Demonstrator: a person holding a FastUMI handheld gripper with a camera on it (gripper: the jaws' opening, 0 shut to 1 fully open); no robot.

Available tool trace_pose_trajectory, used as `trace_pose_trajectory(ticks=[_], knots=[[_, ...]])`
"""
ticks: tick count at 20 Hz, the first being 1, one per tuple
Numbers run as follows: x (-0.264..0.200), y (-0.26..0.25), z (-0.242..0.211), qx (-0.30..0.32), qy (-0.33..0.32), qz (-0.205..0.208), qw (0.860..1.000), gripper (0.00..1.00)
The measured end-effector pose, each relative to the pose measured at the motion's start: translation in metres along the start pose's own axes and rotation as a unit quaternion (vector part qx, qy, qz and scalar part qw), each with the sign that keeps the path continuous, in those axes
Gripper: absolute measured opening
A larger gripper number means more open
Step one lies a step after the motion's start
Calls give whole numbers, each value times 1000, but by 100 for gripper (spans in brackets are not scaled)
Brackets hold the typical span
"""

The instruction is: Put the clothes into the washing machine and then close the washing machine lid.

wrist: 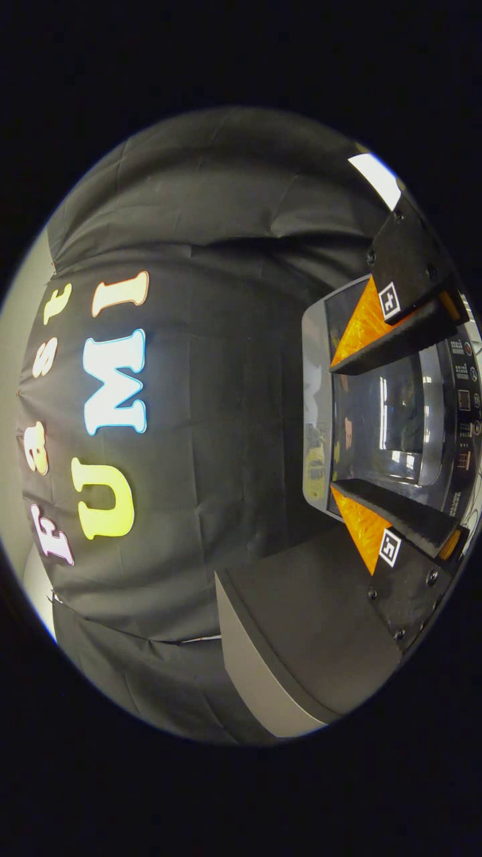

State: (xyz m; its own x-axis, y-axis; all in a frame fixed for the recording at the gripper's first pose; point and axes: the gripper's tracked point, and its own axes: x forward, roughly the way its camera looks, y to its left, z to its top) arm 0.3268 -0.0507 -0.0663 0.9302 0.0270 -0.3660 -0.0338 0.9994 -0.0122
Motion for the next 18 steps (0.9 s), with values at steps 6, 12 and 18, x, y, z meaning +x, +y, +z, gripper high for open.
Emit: trace_pose_trajectory(ticks=[6, 12, 18], knots=[[-49, 12, 18, 12, -33, 5, 999, 97], [-120, 20, 40, 13, -77, 5, 997, 97], [-192, 19, 53, 19, -117, -4, 993, 97]])
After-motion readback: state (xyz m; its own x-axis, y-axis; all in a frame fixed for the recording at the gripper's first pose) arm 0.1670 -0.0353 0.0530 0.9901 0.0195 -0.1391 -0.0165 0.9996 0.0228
